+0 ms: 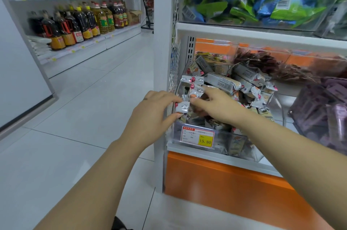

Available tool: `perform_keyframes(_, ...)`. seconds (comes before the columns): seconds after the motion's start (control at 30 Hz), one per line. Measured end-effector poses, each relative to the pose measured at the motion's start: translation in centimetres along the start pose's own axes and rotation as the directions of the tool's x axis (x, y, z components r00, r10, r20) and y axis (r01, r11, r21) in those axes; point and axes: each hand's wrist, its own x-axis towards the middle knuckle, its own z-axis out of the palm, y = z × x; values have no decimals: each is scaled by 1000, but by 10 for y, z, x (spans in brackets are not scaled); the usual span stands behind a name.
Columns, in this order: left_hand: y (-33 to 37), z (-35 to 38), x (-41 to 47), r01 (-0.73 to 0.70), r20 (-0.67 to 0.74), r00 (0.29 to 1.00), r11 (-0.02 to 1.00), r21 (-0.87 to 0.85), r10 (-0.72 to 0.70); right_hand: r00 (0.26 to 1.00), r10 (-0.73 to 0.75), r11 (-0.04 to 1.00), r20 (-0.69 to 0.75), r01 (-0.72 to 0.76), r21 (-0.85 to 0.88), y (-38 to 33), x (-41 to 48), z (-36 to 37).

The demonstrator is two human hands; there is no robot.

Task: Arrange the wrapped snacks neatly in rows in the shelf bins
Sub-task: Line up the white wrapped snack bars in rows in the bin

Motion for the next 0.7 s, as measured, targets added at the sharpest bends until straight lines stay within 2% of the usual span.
perform_keyframes(0.07, 0, 3, 0, -57, 2, 998, 997, 44, 57, 1000, -5, 994, -30, 2, -106, 0, 2, 3)
perform_keyframes(0.13, 1, 5, -1, -76, 20, 997, 992, 103, 74, 1000, -17, 987, 9, 19, -162, 1, 7, 10)
perform_keyframes(0.27, -2, 7, 1, -121, -20, 992, 967, 223, 128, 990, -22, 982, 143, 48, -182, 4, 18, 16)
perform_keyframes(0.4, -4, 11, 3, -128, -61, 987, 960, 250, 148, 970, 17, 977, 244, 35, -209, 7, 22, 19)
perform_keyframes(0.57, -5, 14, 1, -144, -69, 983, 947, 288, 171, 957, 22, 989, 288, 22, -148, 7, 15, 8)
perform_keyframes(0.7, -2, 12, -2, -109, -108, 984, 957, 268, 143, 966, -12, 990, 259, 48, -135, 9, 6, -7)
